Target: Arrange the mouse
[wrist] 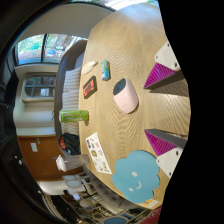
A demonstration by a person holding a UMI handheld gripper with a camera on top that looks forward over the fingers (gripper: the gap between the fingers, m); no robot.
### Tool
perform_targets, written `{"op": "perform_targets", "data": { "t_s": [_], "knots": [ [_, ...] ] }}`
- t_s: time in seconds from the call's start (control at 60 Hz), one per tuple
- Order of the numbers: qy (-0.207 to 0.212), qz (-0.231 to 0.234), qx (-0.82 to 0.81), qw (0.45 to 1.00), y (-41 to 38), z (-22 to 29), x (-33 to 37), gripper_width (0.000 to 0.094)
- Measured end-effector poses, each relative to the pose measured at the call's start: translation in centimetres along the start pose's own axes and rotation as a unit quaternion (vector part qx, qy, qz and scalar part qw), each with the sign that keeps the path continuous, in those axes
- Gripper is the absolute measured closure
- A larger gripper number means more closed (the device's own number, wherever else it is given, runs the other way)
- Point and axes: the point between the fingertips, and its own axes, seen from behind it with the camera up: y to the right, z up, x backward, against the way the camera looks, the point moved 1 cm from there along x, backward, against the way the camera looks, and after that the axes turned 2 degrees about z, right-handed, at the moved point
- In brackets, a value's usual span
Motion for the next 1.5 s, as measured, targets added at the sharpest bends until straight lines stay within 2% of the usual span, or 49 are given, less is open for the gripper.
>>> {"op": "perform_targets", "data": {
  "t_s": [0.383, 0.567, 0.65, 0.717, 0.8, 0.933, 0.983, 1.0, 1.133, 1.217, 1.3, 1.5],
  "knots": [
    [0.015, 0.063, 0.056, 0.996, 1.5, 4.5, -6.0, 0.0135],
    [0.023, 0.073, 0.064, 0.995, 0.9, 7.3, -9.1, 0.0146],
    [0.029, 0.071, 0.065, 0.995, 0.6, 8.4, -10.3, 0.0214],
    [0.033, 0.061, 0.062, 0.996, 0.7, 8.8, -10.8, 0.0384],
    [0.032, 0.053, 0.054, 0.997, 0.6, 8.8, -11.0, 0.0422],
    [-0.010, 0.033, 0.033, 0.999, 1.0, 8.7, -10.7, 0.0537],
    [-0.010, 0.018, 0.024, 0.999, 0.8, 9.3, -9.6, 0.0549],
    [-0.005, 0.018, 0.021, 1.000, 0.3, 9.7, -9.0, 0.0596],
    [0.041, 0.010, -0.003, 0.999, -5.4, 13.0, -3.4, 0.0596],
    [0.056, 0.007, -0.012, 0.998, -10.8, 13.0, -0.9, 0.0599],
    [0.056, 0.005, -0.005, 0.998, -16.0, 11.1, -0.5, 0.0598],
    [0.016, 0.018, -0.015, 1.000, -25.1, 3.4, -2.2, 0.0597]
  ]
}}
